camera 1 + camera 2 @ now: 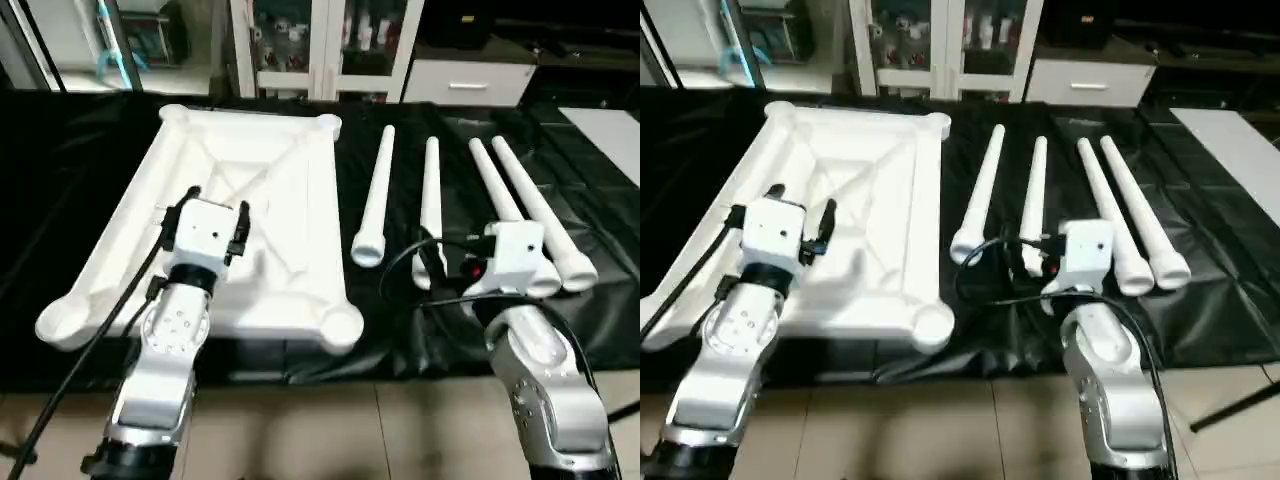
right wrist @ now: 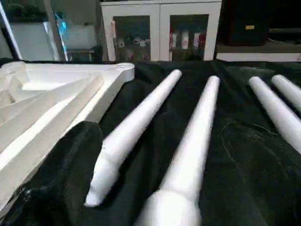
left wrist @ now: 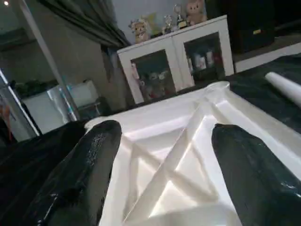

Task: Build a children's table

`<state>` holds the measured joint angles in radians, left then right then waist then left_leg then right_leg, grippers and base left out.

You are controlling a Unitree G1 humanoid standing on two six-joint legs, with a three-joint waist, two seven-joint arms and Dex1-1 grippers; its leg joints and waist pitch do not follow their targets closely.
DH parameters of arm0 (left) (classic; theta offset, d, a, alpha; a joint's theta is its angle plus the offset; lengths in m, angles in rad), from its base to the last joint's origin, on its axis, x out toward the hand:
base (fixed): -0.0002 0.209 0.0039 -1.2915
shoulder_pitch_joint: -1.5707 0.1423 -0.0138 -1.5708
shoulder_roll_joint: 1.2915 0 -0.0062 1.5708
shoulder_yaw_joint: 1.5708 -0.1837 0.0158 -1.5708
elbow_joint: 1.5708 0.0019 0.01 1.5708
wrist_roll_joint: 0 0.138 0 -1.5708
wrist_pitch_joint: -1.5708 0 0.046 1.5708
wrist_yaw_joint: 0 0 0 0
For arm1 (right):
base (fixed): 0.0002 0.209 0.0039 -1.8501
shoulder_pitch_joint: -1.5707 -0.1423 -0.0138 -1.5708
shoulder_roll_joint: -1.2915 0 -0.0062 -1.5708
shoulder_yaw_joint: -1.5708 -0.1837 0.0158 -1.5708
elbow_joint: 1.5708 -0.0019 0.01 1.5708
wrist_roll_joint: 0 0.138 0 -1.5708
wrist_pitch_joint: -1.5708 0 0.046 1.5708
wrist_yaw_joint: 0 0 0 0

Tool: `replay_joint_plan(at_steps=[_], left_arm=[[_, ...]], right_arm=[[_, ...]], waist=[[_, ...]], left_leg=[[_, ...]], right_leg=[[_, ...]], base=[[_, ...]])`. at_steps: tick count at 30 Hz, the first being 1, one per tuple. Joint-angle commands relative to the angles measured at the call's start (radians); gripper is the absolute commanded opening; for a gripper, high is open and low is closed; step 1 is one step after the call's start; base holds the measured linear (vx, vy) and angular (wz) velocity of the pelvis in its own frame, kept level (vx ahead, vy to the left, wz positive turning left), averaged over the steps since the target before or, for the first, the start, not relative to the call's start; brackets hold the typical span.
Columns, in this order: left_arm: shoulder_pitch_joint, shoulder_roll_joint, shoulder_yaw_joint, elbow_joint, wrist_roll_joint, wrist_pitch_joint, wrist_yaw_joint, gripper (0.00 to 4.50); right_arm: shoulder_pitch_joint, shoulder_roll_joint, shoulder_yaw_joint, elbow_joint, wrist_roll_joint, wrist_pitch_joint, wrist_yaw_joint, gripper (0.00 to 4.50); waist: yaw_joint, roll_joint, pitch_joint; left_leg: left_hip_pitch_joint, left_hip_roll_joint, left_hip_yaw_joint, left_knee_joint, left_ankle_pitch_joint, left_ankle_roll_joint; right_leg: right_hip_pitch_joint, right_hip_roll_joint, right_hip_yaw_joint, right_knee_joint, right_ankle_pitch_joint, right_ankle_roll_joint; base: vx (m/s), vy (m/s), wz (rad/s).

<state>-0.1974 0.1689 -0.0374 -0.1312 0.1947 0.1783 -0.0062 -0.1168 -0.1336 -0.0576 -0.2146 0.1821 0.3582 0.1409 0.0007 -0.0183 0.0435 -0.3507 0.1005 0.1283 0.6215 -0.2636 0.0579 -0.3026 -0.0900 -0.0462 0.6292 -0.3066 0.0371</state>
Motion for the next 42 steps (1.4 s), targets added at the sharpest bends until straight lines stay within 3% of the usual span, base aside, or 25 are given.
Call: replay_joint_plan(at_steps=[1, 2, 3, 5, 6, 7, 10, 11, 12, 14, 16, 17, 18, 19, 21, 23, 24, 25, 26, 27, 29, 30, 32, 33, 42], left_arm=[[-0.005, -0.001, -0.015, -0.001, 0.009, -0.002, -0.005, 3.53], [-0.005, -0.001, -0.015, -0.002, 0.009, -0.001, -0.005, 3.53], [-0.004, -0.001, -0.014, -0.002, 0.009, -0.001, -0.005, 3.53], [-0.004, -0.001, -0.015, -0.002, 0.009, 0.001, -0.005, 3.53], [-0.003, -0.001, -0.015, -0.002, 0.009, 0.002, -0.005, 3.53], [-0.003, -0.001, -0.015, -0.003, 0.010, 0.003, -0.005, 3.53], [-0.002, -0.001, -0.015, -0.003, 0.011, 0.004, -0.005, 3.53], [-0.003, 0.000, -0.015, -0.003, 0.011, 0.004, -0.005, 3.53], [-0.002, 0.000, -0.016, -0.003, 0.012, 0.005, -0.006, 3.53], [-0.002, 0.001, -0.016, -0.003, 0.012, 0.005, -0.007, 3.53], [-0.002, 0.002, -0.017, -0.003, 0.012, 0.005, -0.008, 3.53], [-0.002, 0.002, -0.018, -0.003, 0.012, 0.006, -0.008, 3.53], [-0.002, 0.004, -0.019, -0.003, 0.011, 0.006, -0.009, 3.53], [-0.001, 0.005, -0.020, -0.003, 0.008, 0.005, -0.011, 3.53], [0.000, 0.006, -0.024, -0.003, 0.005, 0.002, -0.017, 3.53], [0.000, 0.007, -0.027, -0.002, 0.002, -0.001, -0.024, 3.53], [0.000, 0.007, -0.027, -0.002, 0.002, -0.001, -0.024, 3.53], [0.001, 0.008, -0.033, -0.002, -0.003, -0.007, -0.041, 3.53], [0.003, 0.009, -0.044, -0.003, -0.013, -0.013, -0.060, 3.53], [0.003, 0.010, -0.052, -0.004, -0.019, -0.015, -0.072, 3.53], [0.005, 0.009, -0.061, -0.003, -0.024, -0.020, -0.083, 3.53], [0.005, 0.010, -0.066, -0.003, -0.028, -0.023, -0.088, 3.53], [0.015, 0.000, -0.077, -0.008, -0.076, 0.009, -0.140, 3.53], [0.023, -0.002, -0.086, -0.011, -0.096, 0.032, -0.169, 3.53], [0.043, 0.066, -0.112, 0.053, -0.090, 0.027, -0.260, 3.53]], right_arm=[[-0.003, -0.009, -0.008, 0.000, -0.010, -0.016, 0.005, 4.50], [-0.004, -0.014, -0.003, 0.000, -0.016, -0.019, 0.008, 4.50], [-0.004, -0.017, 0.000, 0.000, -0.020, -0.021, 0.011, 4.50], [-0.005, -0.019, 0.004, 0.000, -0.020, -0.019, 0.015, 4.50], [-0.005, -0.023, 0.008, 0.000, -0.029, -0.020, 0.012, 4.50], [-0.005, -0.028, 0.016, 0.004, -0.045, -0.019, 0.007, 4.50], [-0.004, -0.028, 0.018, 0.006, -0.047, -0.021, 0.008, 4.50], [-0.004, -0.028, 0.019, 0.007, -0.046, -0.022, 0.009, 4.50], [-0.004, -0.026, 0.021, 0.006, -0.042, -0.021, 0.011, 4.50], [-0.004, -0.024, 0.022, 0.004, -0.040, -0.019, 0.012, 4.50], [-0.002, -0.012, 0.005, 0.002, -0.019, -0.010, 0.004, 4.50], [0.000, -0.002, -0.013, 0.003, -0.003, -0.003, -0.006, 4.50], [0.000, 0.000, -0.020, 0.007, -0.004, -0.005, -0.011, 4.50], [0.000, -0.001, -0.022, 0.009, -0.007, -0.009, -0.013, 4.50], [0.001, -0.002, -0.023, 0.008, -0.007, -0.011, -0.013, 4.50], [0.004, -0.002, -0.022, 0.006, -0.006, -0.011, -0.013, 4.50], [0.004, -0.002, -0.022, 0.006, -0.006, -0.011, -0.013, 4.50], [0.009, -0.002, -0.022, 0.001, -0.004, -0.012, -0.012, 4.50], [0.016, 0.000, -0.028, -0.004, 0.003, -0.014, -0.008, 4.50], [0.022, 0.000, -0.032, -0.010, 0.009, -0.013, -0.005, 4.50], [0.027, -0.002, -0.039, -0.016, 0.019, -0.014, 0.004, 4.50], [0.030, -0.002, -0.044, -0.020, 0.025, -0.014, 0.010, 4.50], [0.030, -0.029, -0.047, -0.021, 0.033, -0.019, 0.046, 4.50], [0.028, -0.052, -0.044, -0.019, 0.034, -0.021, 0.071, 4.50], [-0.084, -0.163, 0.000, 0.088, 0.019, 0.198, 0.146, 4.50]], waist=[[0.061, -0.023, -0.059], [0.061, -0.023, -0.059], [0.074, -0.001, -0.053], [0.038, 0.045, -0.051], [0.026, 0.054, -0.063], [-0.011, 0.057, -0.077], [-0.008, 0.027, -0.065], [0.006, -0.008, -0.047], [0.046, -0.060, -0.041], [0.049, -0.036, -0.040], [0.059, -0.013, -0.027], [0.065, 0.026, -0.049], [0.027, 0.055, -0.049], [0.009, 0.076, -0.069], [0.016, 0.060, -0.065], [0.016, 0.049, -0.061], [0.014, 0.018, -0.055], [0.023, -0.023, -0.054], [0.047, -0.051, -0.041], [0.086, -0.039, -0.059], [0.086, -0.025, -0.049], [0.081, 0.002, -0.047], [0.062, 0.027, -0.061], [0.058, 0.029, -0.064], [0.046, 0.000, -0.035]], left_leg=[[-0.093, 0.029, -0.011, 0.056, 0.016, 0.196], [-0.093, 0.029, -0.011, 0.056, 0.016, 0.196], [-0.113, 0.062, -0.033, 0.026, 0.061, 0.075], [0.000, 0.110, -0.067, -0.074, 0.142, 0.107], [0.067, 0.124, -0.130, -0.076, 0.164, 0.262], [0.160, 0.136, -0.280, -0.062, 0.298, 0.626], [0.099, 0.076, -0.291, -0.076, 0.338, 0.540], [0.029, -0.014, -0.237, -0.057, 0.164, 0.348], [-0.068, -0.038, -0.118, 0.109, -0.119, 0.151], [-0.073, 0.005, -0.105, 0.142, -0.068, 0.032], [-0.043, 0.041, -0.079, 0.045, -0.023, -0.038], [-0.016, 0.061, -0.057, -0.042, 0.088, -0.014], [0.103, 0.135, -0.122, -0.092, 0.009, 0.083], [0.161, 0.161, -0.169, -0.085, 0.023, 0.136], [0.152, 0.167, -0.166, -0.078, 0.099, 0.279], [0.139, 0.149, -0.149, -0.080, 0.266, 0.355], [0.104, 0.119, -0.104, -0.087, 0.222, 0.328], [0.069, 0.051, -0.054, -0.065, 0.014, 0.230], [0.029, 0.014, -0.033, -0.032, -0.087, 0.169], [-0.022, 0.016, -0.057, 0.049, 0.000, 0.034], [-0.032, 0.024, -0.063, 0.022, 0.122, -0.035], [-0.029, 0.049, -0.060, -0.033, 0.222, -0.075], [-0.007, 0.093, -0.059, -0.049, 0.315, -0.081], [0.014, 0.104, -0.058, -0.042, 0.346, -0.091], [0.006, 0.110, -0.023, -0.081, -0.155, -0.088]], right_leg=[[0.142, -0.160, 0.138, -0.131, 0.199, -0.175], [0.142, -0.160, 0.138, -0.131, 0.199, -0.175], [0.149, -0.123, 0.093, -0.117, 0.218, -0.205], [0.069, 0.020, -0.024, -0.051, 0.123, -0.132], [0.019, 0.041, -0.059, 0.001, 0.056, -0.104], [-0.114, 0.044, -0.043, 0.107, -0.178, -0.006], [-0.133, 0.030, 0.020, 0.110, -0.054, 0.050], [-0.083, -0.018, 0.092, -0.017, 0.089, 0.027], [0.042, -0.186, 0.158, -0.171, -0.339, 0.129], [0.057, -0.227, 0.114, -0.166, -0.456, 0.066], [0.061, -0.108, 0.103, -0.141, -0.350, -0.188], [0.079, -0.035, 0.037, -0.108, -0.194, -0.272], [-0.036, 0.035, -0.019, -0.019, -0.108, -0.240], [-0.096, 0.045, -0.026, 0.046, -0.099, -0.192], [-0.142, 0.021, -0.024, 0.096, -0.022, -0.013], [-0.166, 0.010, -0.020, 0.100, 0.038, 0.048], [-0.146, -0.005, 0.003, 0.042, 0.122, -0.002], [-0.079, -0.042, 0.054, -0.048, 0.141, -0.055], [-0.037, -0.083, 0.112, -0.107, -0.069, -0.045], [0.050, -0.162, 0.178, -0.109, -0.131, -0.178], [0.043, -0.129, 0.135, -0.081, 0.070, -0.219], [0.018, -0.073, 0.086, -0.056, 0.211, -0.236], [-0.020, -0.018, 0.048, -0.021, 0.348, -0.216], [-0.038, -0.021, 0.046, -0.022, 0.386, -0.251], [-0.038, -0.055, 0.059, -0.081, -0.097, -0.249]], base=[[0.106, -0.046, 0.08], [0.104, -0.012, 0.03], [0.104, -0.012, 0.03], [0.083, 0.019, -0.01], [0.150, 0.024, 0.08], [0.145, -0.012, 0.28], [0.081, -0.029, 0.40], [0.052, -0.090, 0.91], [0.049, -0.076, 0.73], [0.070, -0.001, 0.47], [0.093, 0.027, 0.33], [0.120, 0.066, 0.21], [0.120, 0.066, 0.21], [0.123, 0.106, 0.13], [0.108, 0.088, 0.06], [0.093, 0.034, 0.02], [0.089, 0.016, 0.01], [0.090, -0.044, 0.05], [0.079, -0.056, 0.07], [0.079, -0.056, 0.07], [0.064, -0.033, -0.03], [0.059, -0.029, -0.05], [0.020, 0.036, 0.01], [0.041, 0.072, 0.03], [-0.022, 0.024, 0.02]])
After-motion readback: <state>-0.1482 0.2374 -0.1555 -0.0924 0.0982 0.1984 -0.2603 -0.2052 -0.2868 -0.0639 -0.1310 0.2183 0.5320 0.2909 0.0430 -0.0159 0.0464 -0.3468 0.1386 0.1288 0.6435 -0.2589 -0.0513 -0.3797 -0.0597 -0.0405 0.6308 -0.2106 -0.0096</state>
